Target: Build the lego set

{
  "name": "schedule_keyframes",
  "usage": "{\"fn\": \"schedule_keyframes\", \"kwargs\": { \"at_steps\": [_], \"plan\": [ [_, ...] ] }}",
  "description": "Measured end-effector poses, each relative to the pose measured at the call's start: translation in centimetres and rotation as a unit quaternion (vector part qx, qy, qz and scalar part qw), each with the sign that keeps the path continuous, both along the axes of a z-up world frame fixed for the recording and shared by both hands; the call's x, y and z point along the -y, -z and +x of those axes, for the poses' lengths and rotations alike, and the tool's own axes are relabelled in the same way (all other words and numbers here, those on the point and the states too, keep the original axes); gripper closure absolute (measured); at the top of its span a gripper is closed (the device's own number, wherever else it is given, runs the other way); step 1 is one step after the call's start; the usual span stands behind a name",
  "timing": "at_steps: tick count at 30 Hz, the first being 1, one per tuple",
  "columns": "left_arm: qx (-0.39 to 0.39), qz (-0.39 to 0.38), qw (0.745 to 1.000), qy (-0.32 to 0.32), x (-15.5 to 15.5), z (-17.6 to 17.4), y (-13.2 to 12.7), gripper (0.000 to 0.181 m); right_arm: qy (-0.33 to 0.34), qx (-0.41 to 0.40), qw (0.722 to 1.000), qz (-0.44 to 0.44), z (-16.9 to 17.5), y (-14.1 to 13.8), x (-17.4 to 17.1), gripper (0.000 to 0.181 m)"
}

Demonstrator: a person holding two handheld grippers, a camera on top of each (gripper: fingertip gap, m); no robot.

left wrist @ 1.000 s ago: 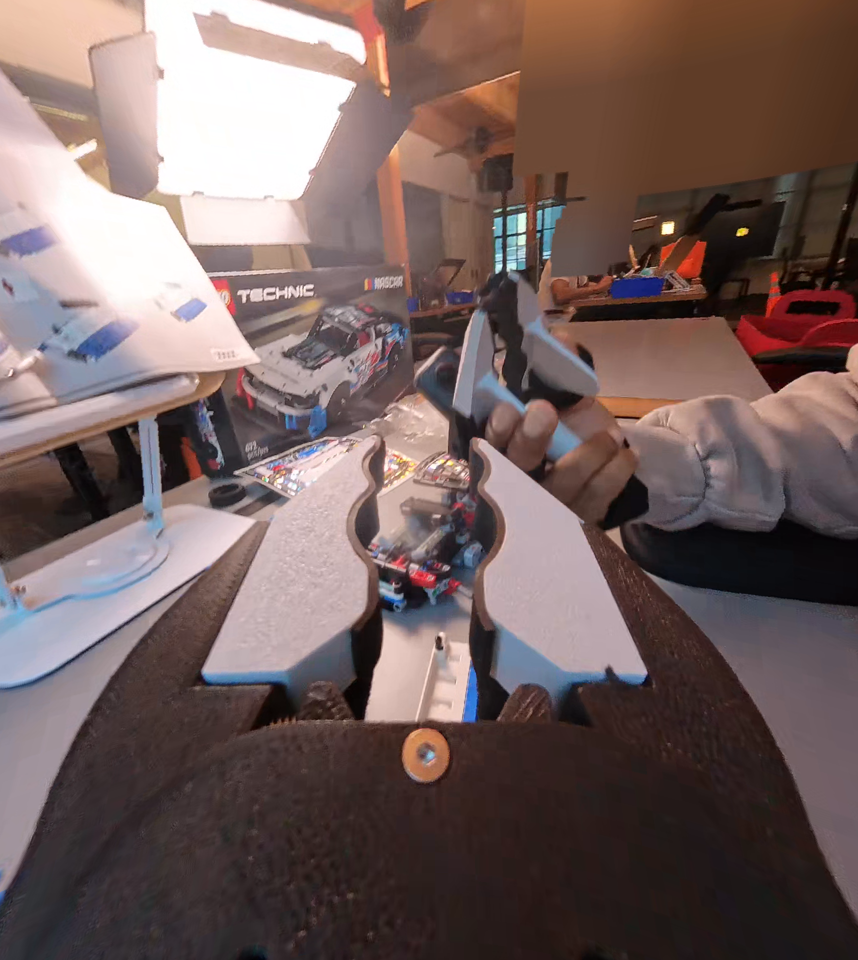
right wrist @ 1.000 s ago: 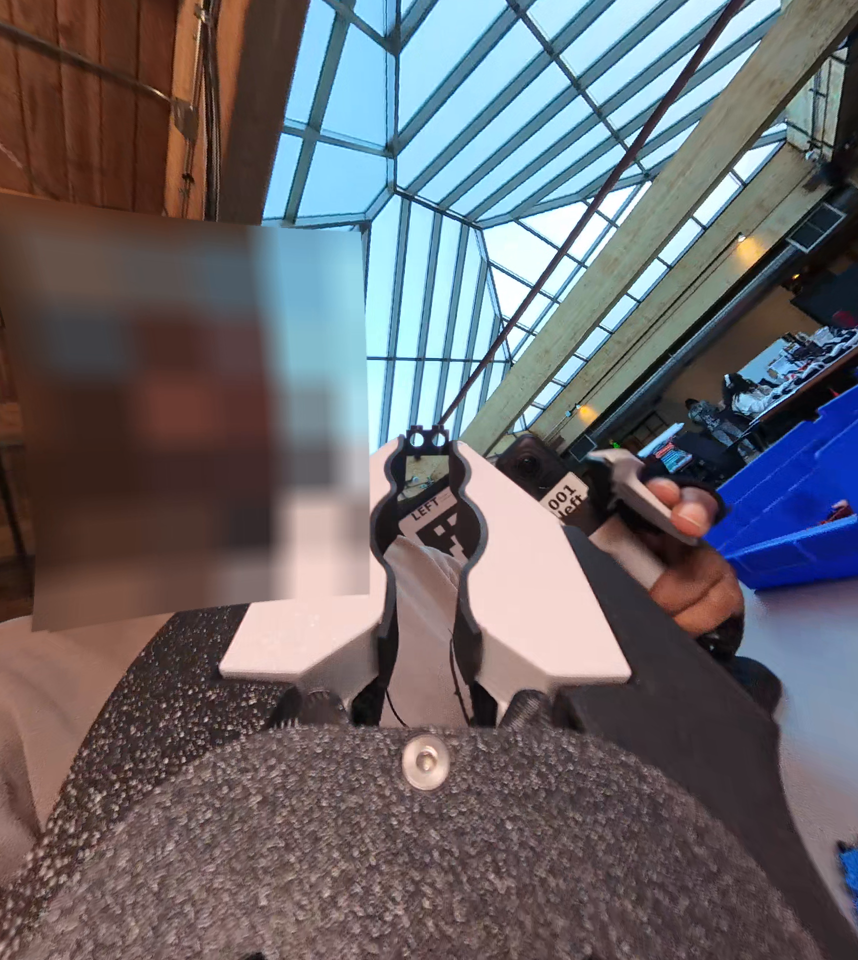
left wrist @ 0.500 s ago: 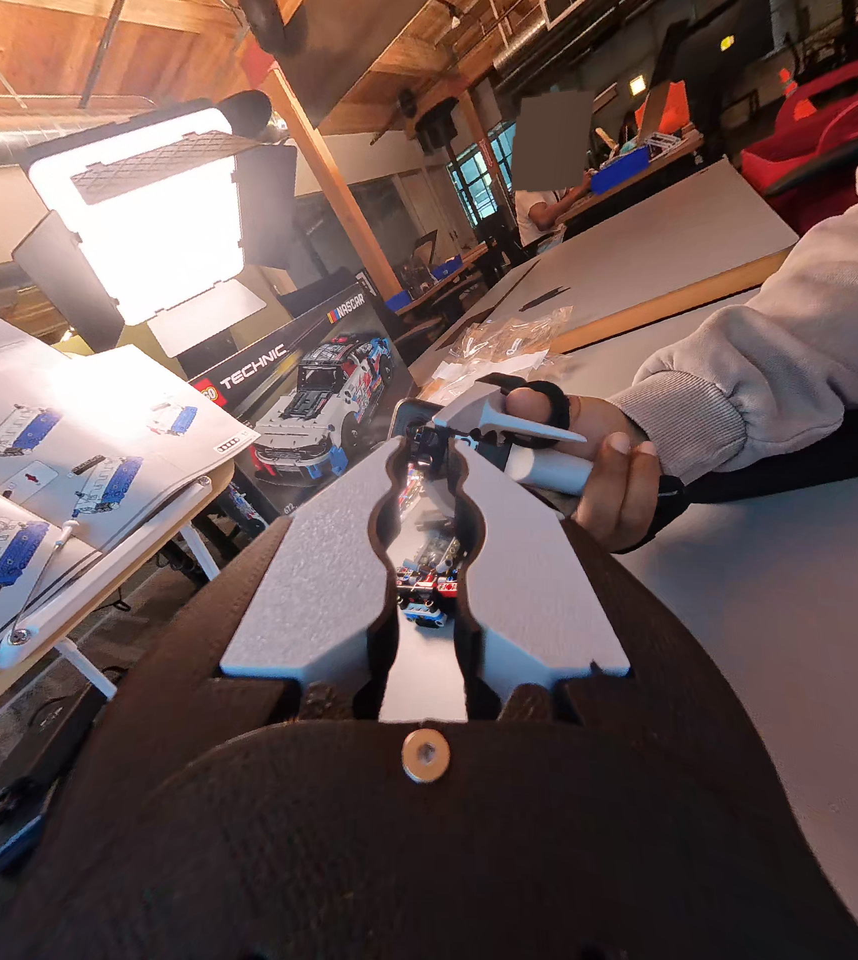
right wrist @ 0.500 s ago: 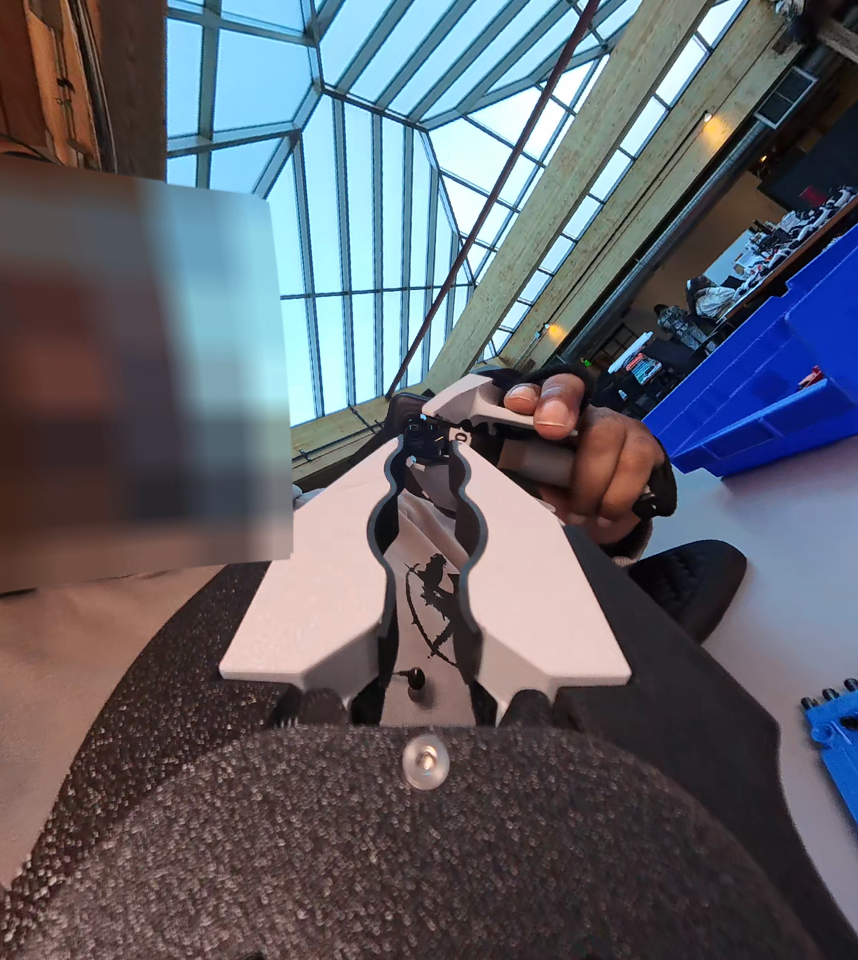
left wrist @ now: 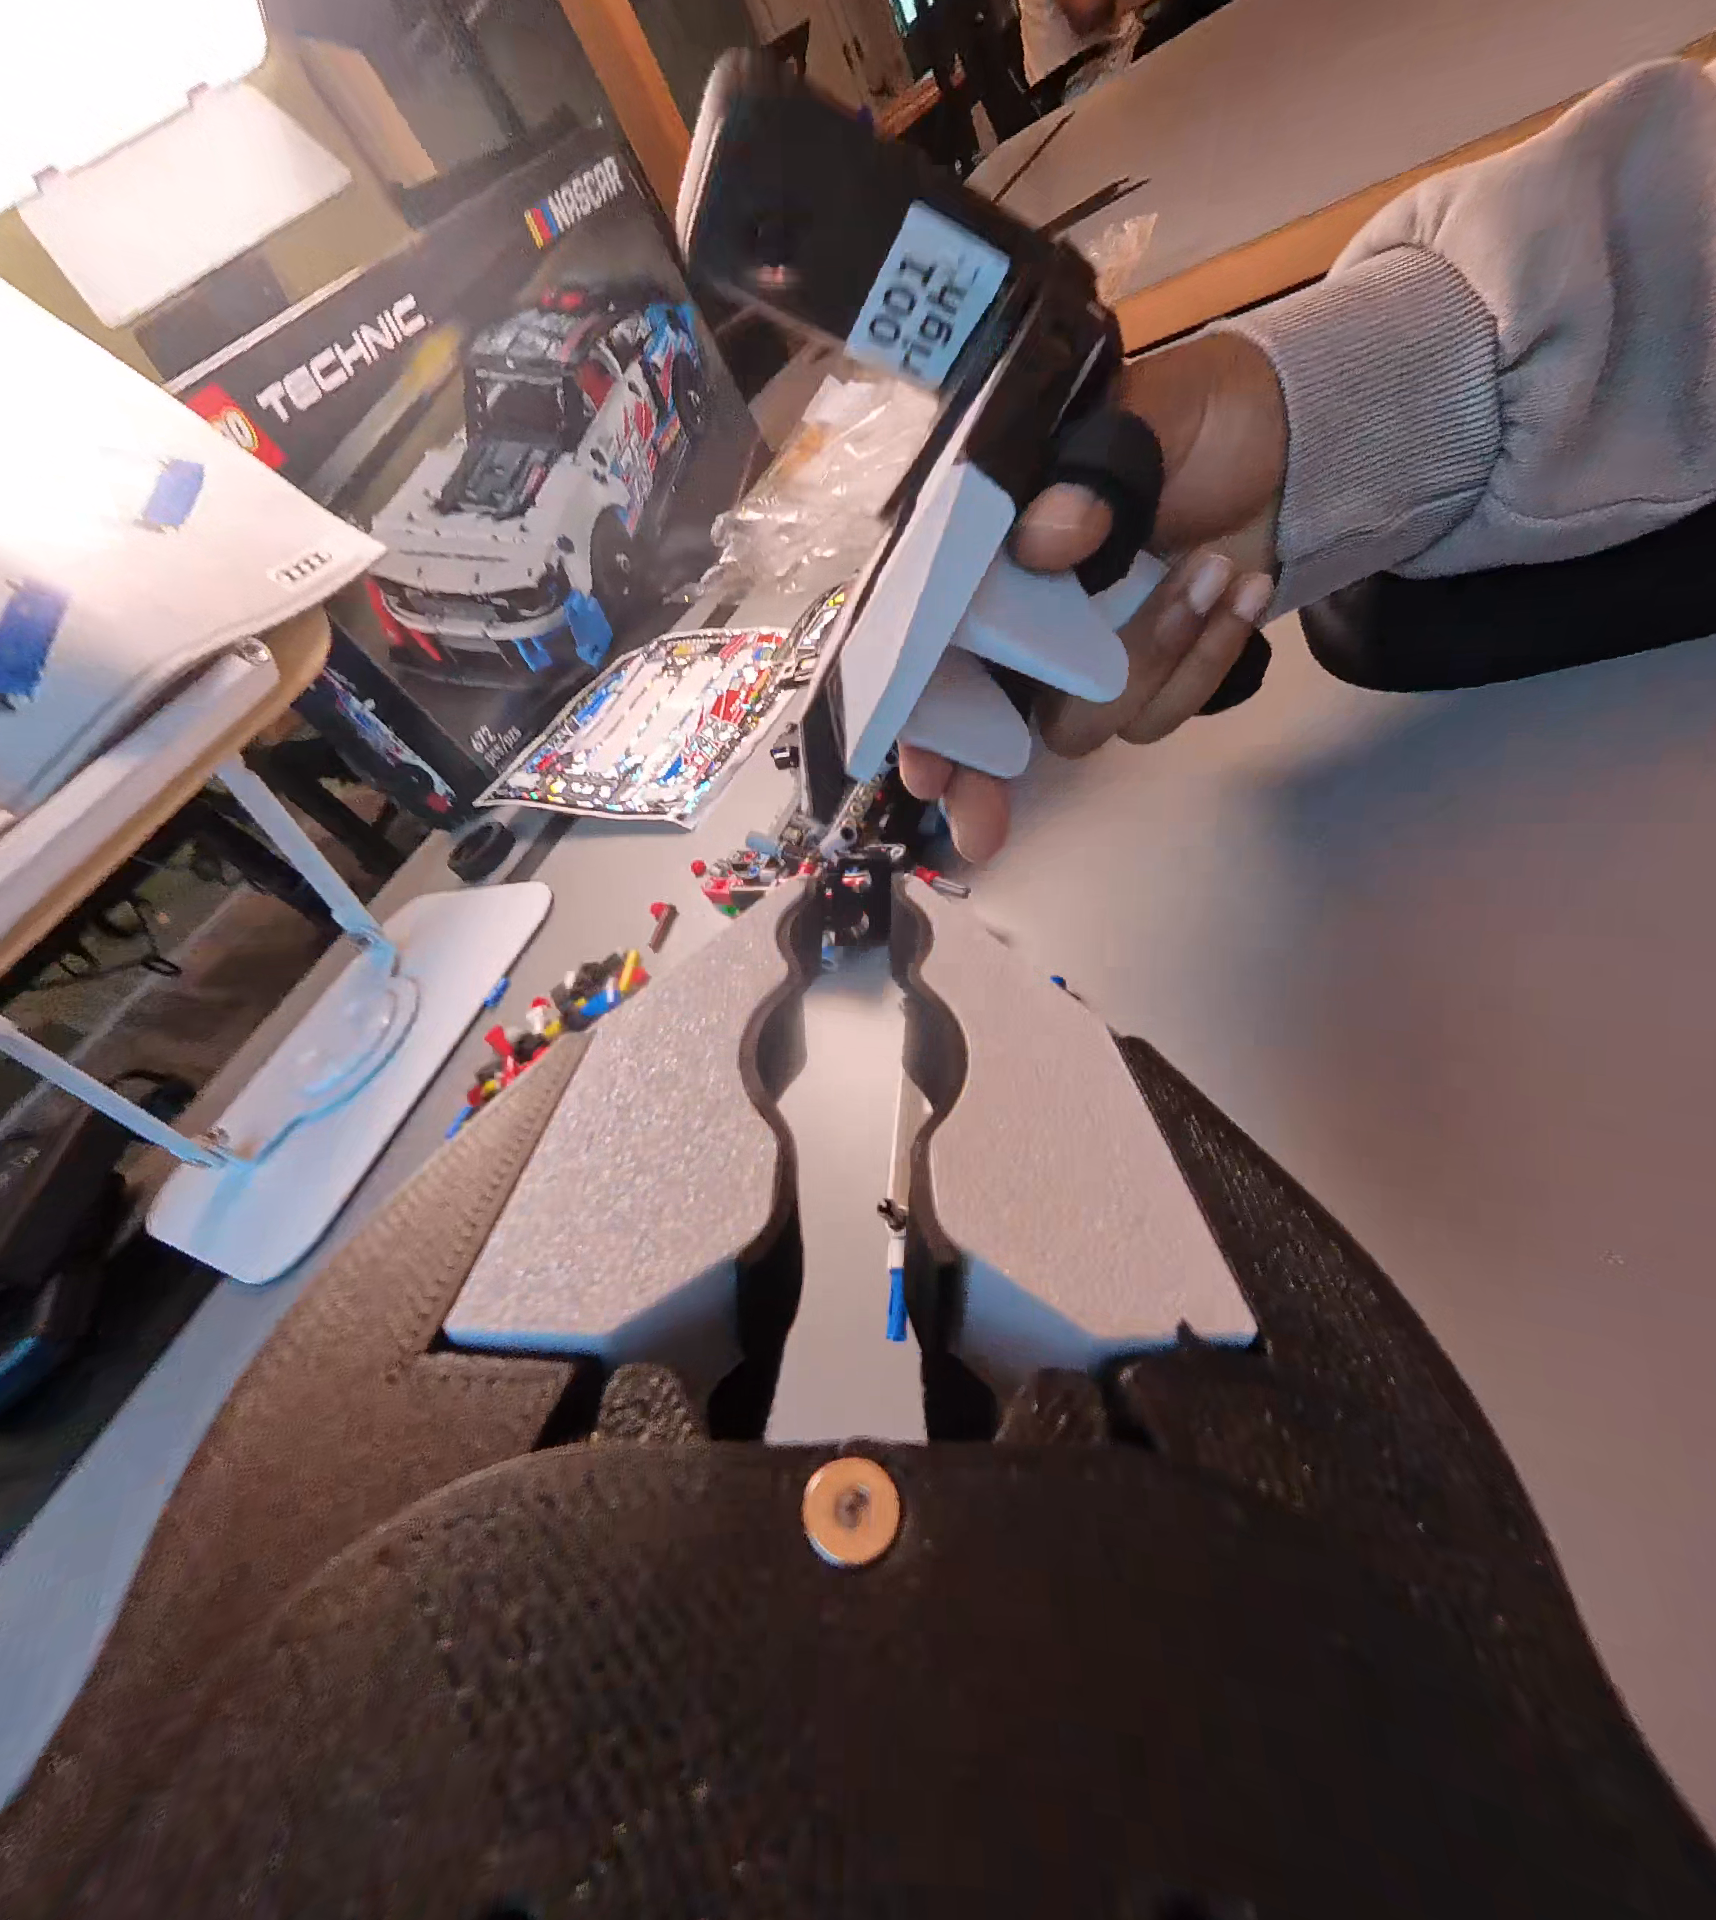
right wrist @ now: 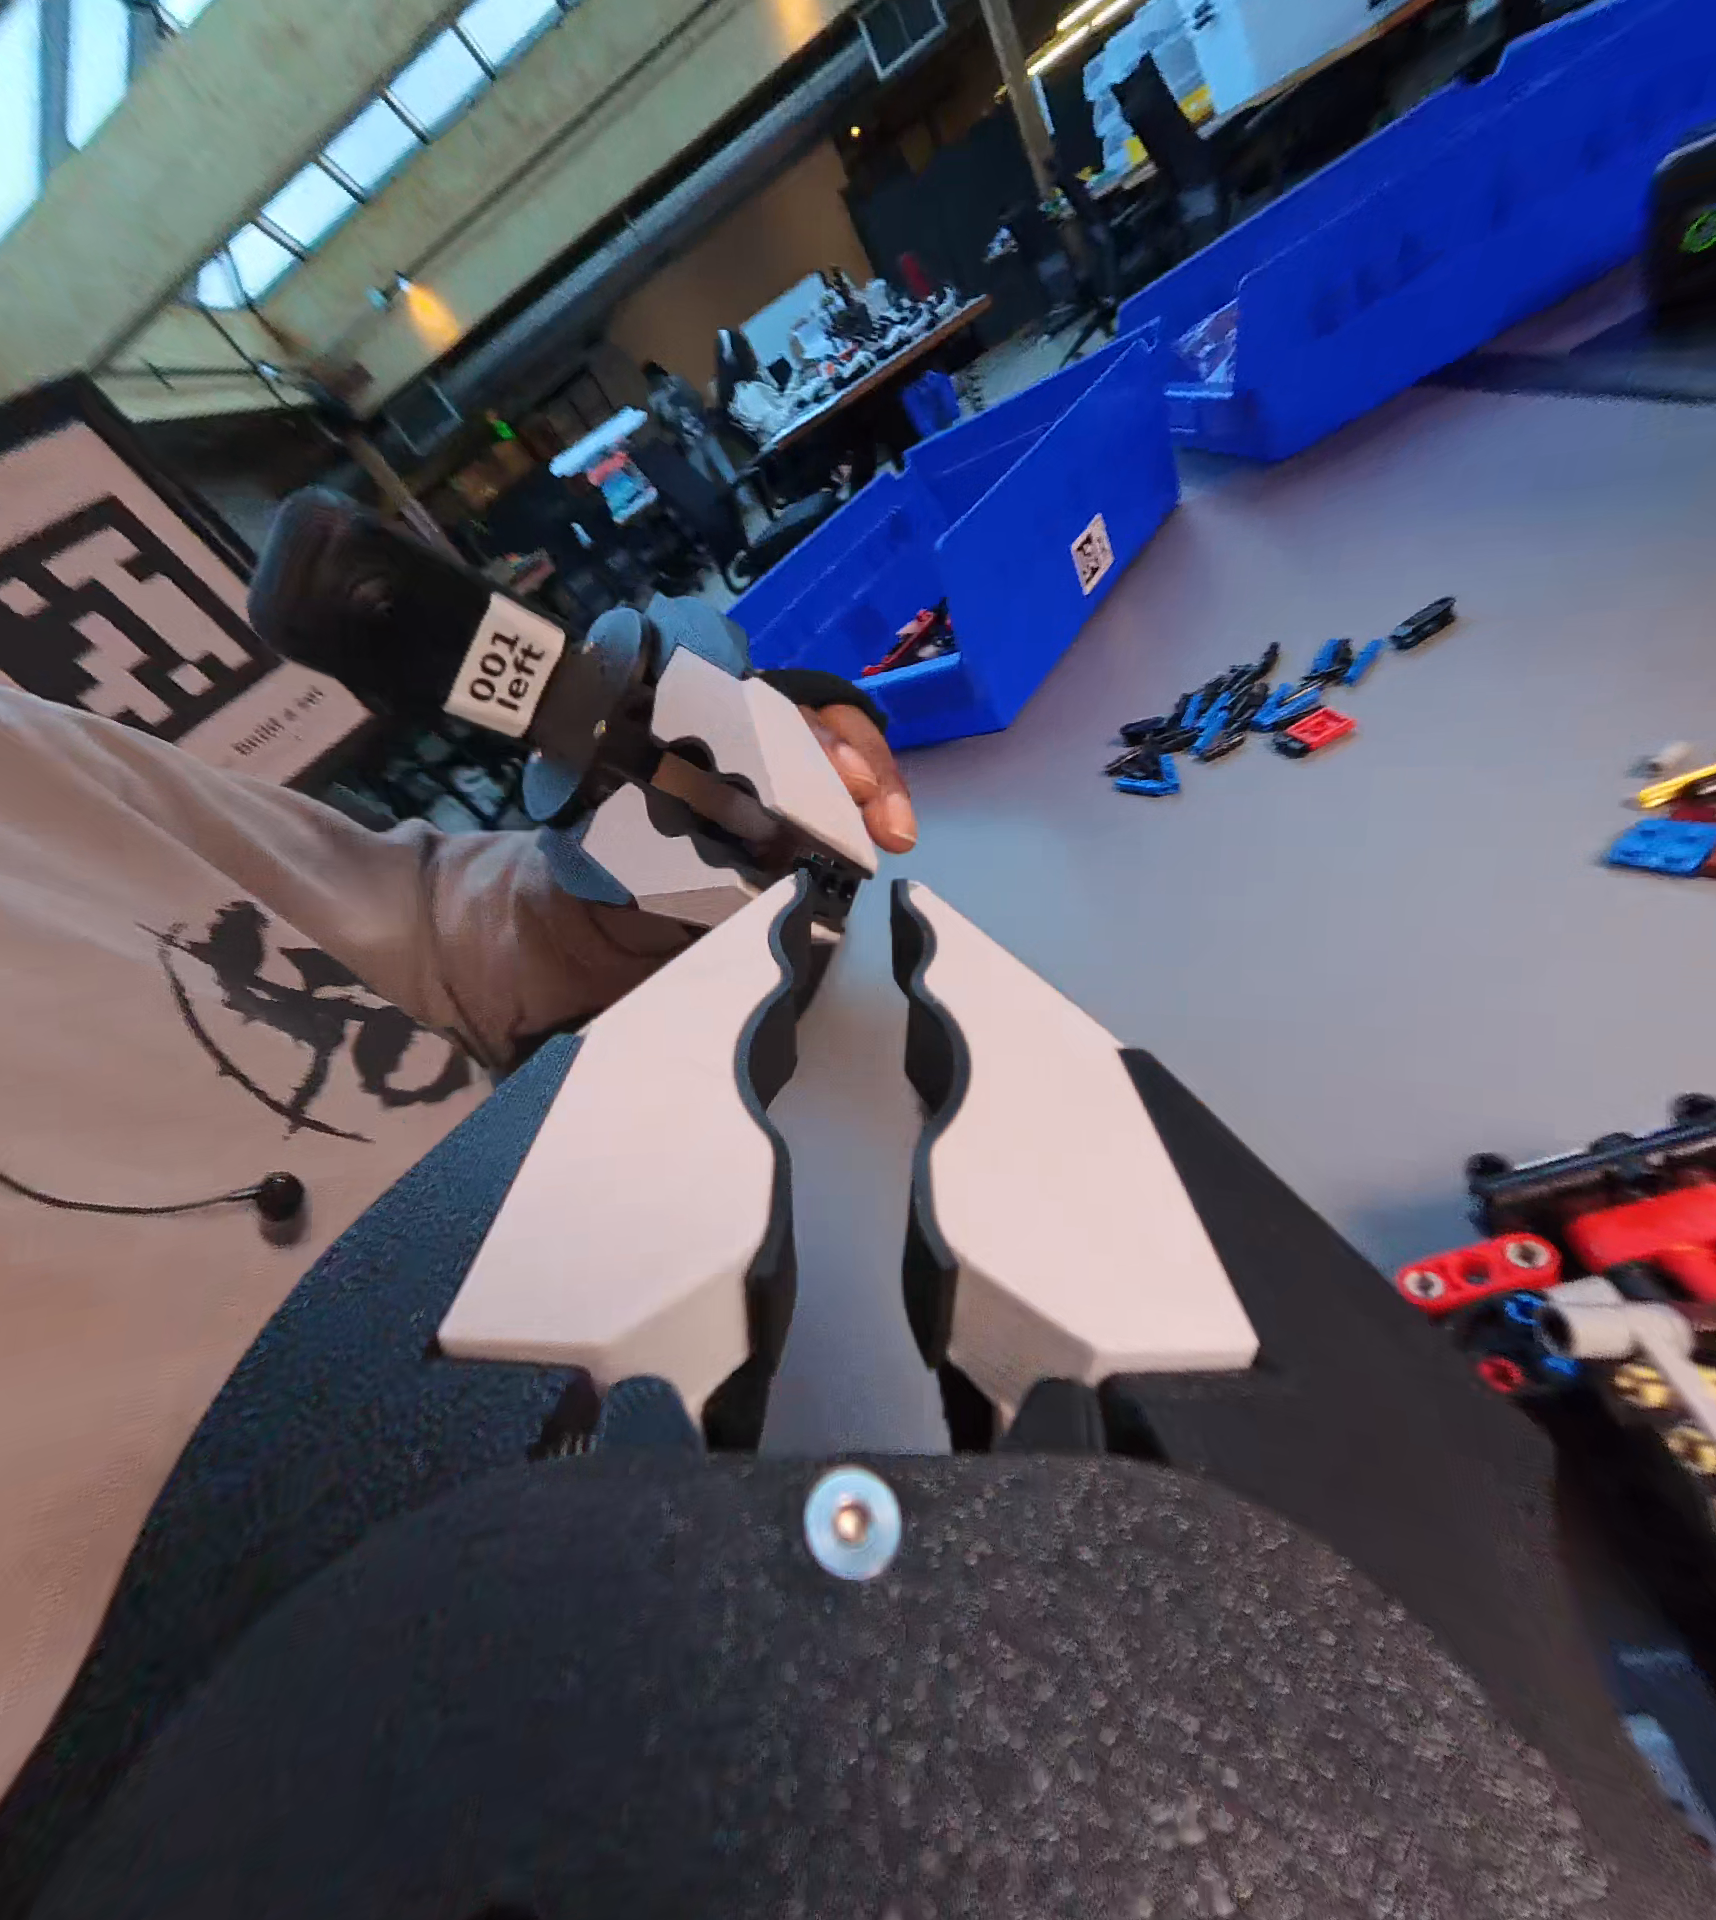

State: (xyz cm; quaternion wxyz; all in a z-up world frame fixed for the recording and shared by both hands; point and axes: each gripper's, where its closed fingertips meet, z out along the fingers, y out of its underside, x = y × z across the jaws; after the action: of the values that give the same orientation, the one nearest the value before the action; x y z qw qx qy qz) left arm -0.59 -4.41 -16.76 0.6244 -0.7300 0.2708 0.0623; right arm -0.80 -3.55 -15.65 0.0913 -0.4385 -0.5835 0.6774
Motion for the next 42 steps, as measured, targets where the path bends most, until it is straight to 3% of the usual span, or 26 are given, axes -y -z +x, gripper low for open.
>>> {"fn": "schedule_keyframes", "kwargs": {
  "at_steps": [1,3,6,18,29,32,35,38,42],
  "plan": [
    [0.026,-0.015,1.000,-0.002,-0.2,-0.3,0.3,0.172,0.016,-0.022,0.999,0.034,0.0,-0.2,-0.2,0.168],
    [0.075,-0.041,0.996,-0.005,-0.5,-0.7,0.7,0.171,0.041,-0.064,0.988,0.132,-0.1,0.0,-0.5,0.167],
    [0.075,-0.052,0.996,-0.013,-0.8,-1.1,1.1,0.171,0.056,-0.062,0.967,0.239,-0.2,1.6,-0.5,0.162],
    [-0.023,-0.083,0.996,-0.022,-0.9,-0.6,3.4,0.172,0.032,0.052,0.988,0.142,-0.8,3.9,1.2,0.175],
    [0.000,-0.091,0.996,-0.012,-0.7,-0.6,4.1,0.172,0.018,0.134,0.990,0.030,-0.6,4.8,0.9,0.176],
    [0.034,-0.124,0.991,-0.027,-1.1,-1.5,4.8,0.172,0.049,0.116,0.988,0.084,-1.0,5.1,0.0,0.175],
    [0.085,-0.206,0.972,-0.075,-1.5,-4.1,7.0,0.171,0.092,0.064,0.981,0.156,-1.3,4.1,-1.6,0.165],
    [0.127,-0.296,0.943,-0.083,-1.3,-5.1,9.4,0.172,0.108,0.038,0.982,0.151,-1.2,2.8,-2.5,0.164],
    [0.114,-0.335,0.933,-0.070,-0.9,-5.1,10.4,0.172,0.113,0.025,0.982,0.147,-1.1,2.3,-2.9,0.164]
  ]
}}
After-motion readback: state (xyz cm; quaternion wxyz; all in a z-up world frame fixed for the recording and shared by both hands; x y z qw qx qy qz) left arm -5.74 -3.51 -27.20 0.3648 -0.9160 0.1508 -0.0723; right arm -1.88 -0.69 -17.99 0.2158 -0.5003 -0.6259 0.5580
